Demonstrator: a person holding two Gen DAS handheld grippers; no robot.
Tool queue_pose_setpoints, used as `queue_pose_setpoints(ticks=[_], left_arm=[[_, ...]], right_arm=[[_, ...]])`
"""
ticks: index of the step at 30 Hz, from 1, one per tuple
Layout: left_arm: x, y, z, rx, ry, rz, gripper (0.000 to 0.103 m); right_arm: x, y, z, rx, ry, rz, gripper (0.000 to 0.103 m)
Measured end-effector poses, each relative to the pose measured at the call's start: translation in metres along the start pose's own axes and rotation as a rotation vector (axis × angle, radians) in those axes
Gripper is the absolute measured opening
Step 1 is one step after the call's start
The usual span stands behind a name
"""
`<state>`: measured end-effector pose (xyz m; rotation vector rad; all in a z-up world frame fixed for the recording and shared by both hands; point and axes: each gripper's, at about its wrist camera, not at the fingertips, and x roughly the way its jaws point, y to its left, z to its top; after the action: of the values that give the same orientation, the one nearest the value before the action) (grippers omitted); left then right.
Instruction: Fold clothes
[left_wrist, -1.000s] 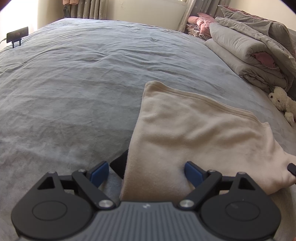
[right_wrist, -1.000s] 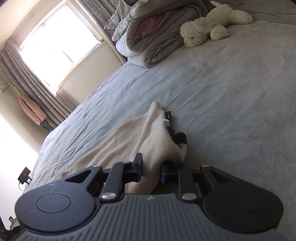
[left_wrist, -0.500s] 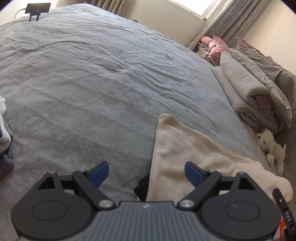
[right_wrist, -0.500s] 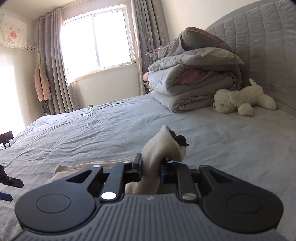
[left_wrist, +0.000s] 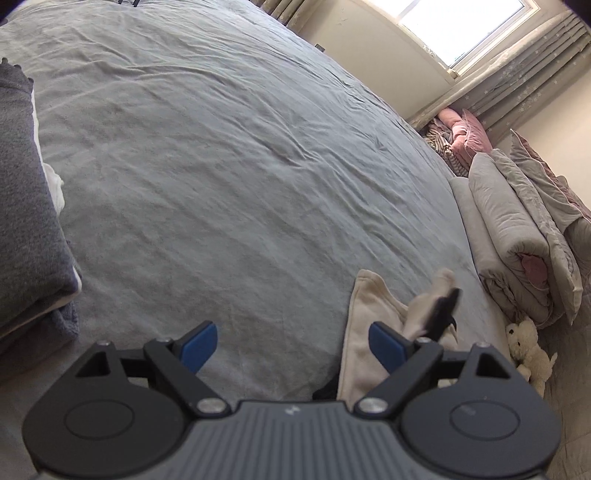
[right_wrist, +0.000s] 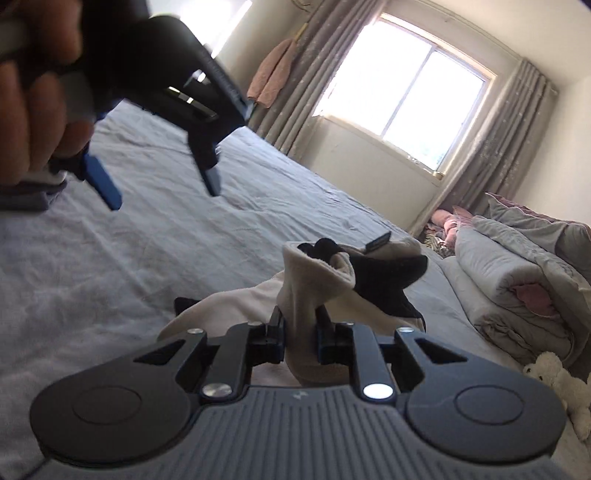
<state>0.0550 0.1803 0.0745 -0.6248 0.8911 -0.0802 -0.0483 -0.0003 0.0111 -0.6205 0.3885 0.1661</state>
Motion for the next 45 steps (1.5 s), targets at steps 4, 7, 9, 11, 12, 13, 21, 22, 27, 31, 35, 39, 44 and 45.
queue_pose_setpoints(ticks=[4, 7, 9, 11, 12, 13, 21, 22, 27, 31, 35, 39, 44, 45], left_arm=[[-0.001, 0.002, 0.001, -0.014, -0.002, -0.004, 0.09], [0.0, 0.0, 0.0, -0.003, 0.002, -0.003, 0.09], [0.001, -0.001, 0.0, 0.006, 0.004, 0.001, 0.09], [0.001, -0.003, -0.002, 0.015, 0.004, 0.003, 0.09], [0.001, -0.004, -0.002, 0.02, 0.004, 0.003, 0.09], [0.001, -0.005, -0.003, 0.028, 0.003, 0.001, 0.09], [0.002, -0.029, -0.019, 0.16, -0.016, -0.024, 0.09], [0.001, -0.034, -0.022, 0.182, -0.022, -0.044, 0.09], [-0.004, -0.058, -0.038, 0.304, -0.027, -0.129, 0.09], [0.002, -0.069, -0.049, 0.406, -0.036, -0.069, 0.09], [0.021, -0.072, -0.059, 0.469, 0.01, 0.016, 0.09], [0.041, -0.062, -0.065, 0.43, 0.091, 0.067, 0.09], [0.042, -0.054, -0.066, 0.374, 0.108, 0.049, 0.09], [0.041, -0.054, -0.065, 0.369, 0.103, 0.046, 0.091]], right_arm=[[0.004, 0.001, -0.005, -0.006, 0.003, -0.016, 0.018], [0.002, -0.008, -0.001, -0.011, -0.015, -0.022, 0.018], [0.005, -0.007, -0.002, -0.055, -0.005, -0.03, 0.018], [0.013, 0.0, -0.007, -0.115, 0.036, -0.023, 0.019], [0.015, 0.007, -0.01, -0.159, 0.033, -0.034, 0.019], [0.016, 0.011, -0.012, -0.188, 0.024, -0.043, 0.02], [0.019, -0.002, -0.009, -0.175, 0.011, -0.015, 0.027], [0.019, -0.004, -0.009, -0.176, 0.006, -0.009, 0.035], [0.01, -0.019, 0.0, -0.037, -0.042, 0.066, 0.056], [-0.006, -0.037, -0.002, 0.099, -0.075, 0.06, 0.056], [-0.018, -0.074, -0.009, 0.284, -0.074, 0.049, 0.056], [-0.016, -0.121, -0.014, 0.504, -0.07, 0.029, 0.035], [0.006, -0.153, -0.011, 0.733, -0.011, 0.066, 0.013], [0.007, -0.149, -0.014, 0.762, 0.011, 0.088, 0.013]])
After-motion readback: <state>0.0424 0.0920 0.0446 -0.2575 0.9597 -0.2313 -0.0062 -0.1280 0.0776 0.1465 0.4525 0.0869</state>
